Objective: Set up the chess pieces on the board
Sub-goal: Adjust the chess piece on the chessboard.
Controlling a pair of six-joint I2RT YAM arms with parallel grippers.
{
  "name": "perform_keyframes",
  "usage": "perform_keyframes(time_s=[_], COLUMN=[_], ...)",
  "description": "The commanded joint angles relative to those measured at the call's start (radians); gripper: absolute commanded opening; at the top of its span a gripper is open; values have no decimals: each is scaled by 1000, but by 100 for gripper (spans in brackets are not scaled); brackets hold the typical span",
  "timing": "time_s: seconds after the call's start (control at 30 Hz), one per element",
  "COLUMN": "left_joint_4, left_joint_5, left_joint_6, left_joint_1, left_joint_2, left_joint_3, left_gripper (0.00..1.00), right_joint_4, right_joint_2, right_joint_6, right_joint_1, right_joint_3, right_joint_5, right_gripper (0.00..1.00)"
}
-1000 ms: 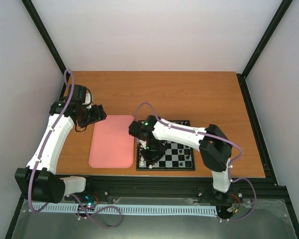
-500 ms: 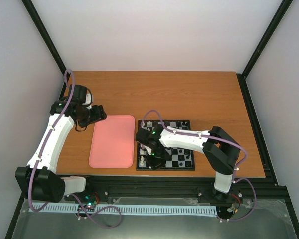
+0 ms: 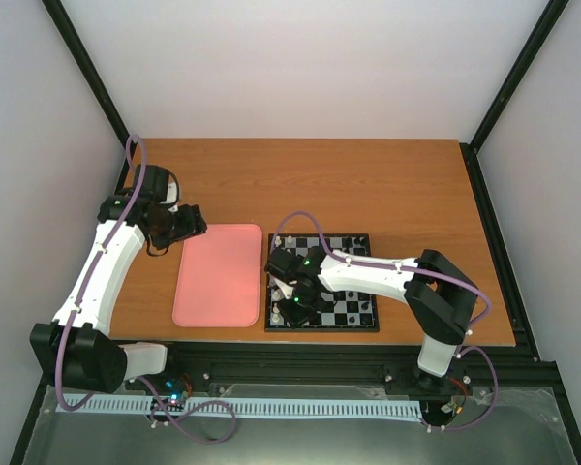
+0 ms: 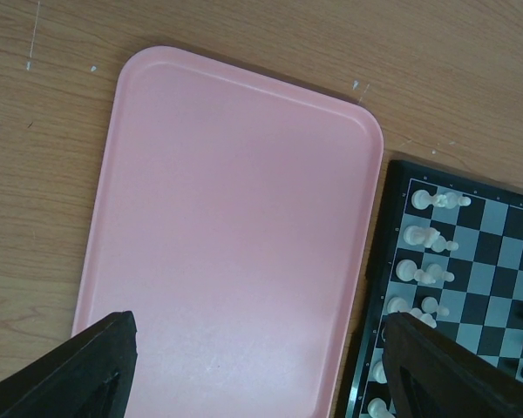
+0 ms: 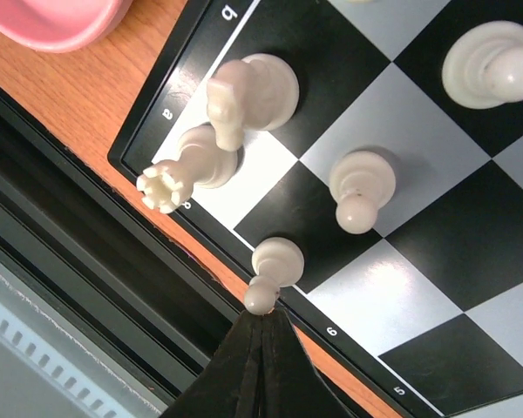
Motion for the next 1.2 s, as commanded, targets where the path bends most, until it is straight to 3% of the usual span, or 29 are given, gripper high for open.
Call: perform_keyframes(time_s=[0.0, 0.73, 1.17], left_joint_4=[-18, -21, -16], left_joint_5=[-12, -16, -17], left_joint_6=[21, 20, 18], left_joint_1=[-3, -4, -3], left_joint_2=[4, -3, -3], left_joint_3=[9, 2, 2], left_gripper=[79, 80, 90], right_joint_4=[16, 12, -136], right_joint_2=[9, 37, -77], right_joint_6=[-17, -7, -11], right_joint_1=[11, 8, 7], right_joint_3=[19, 48, 49], right_joint_5=[-7, 72, 62], right_gripper=[3, 3, 3])
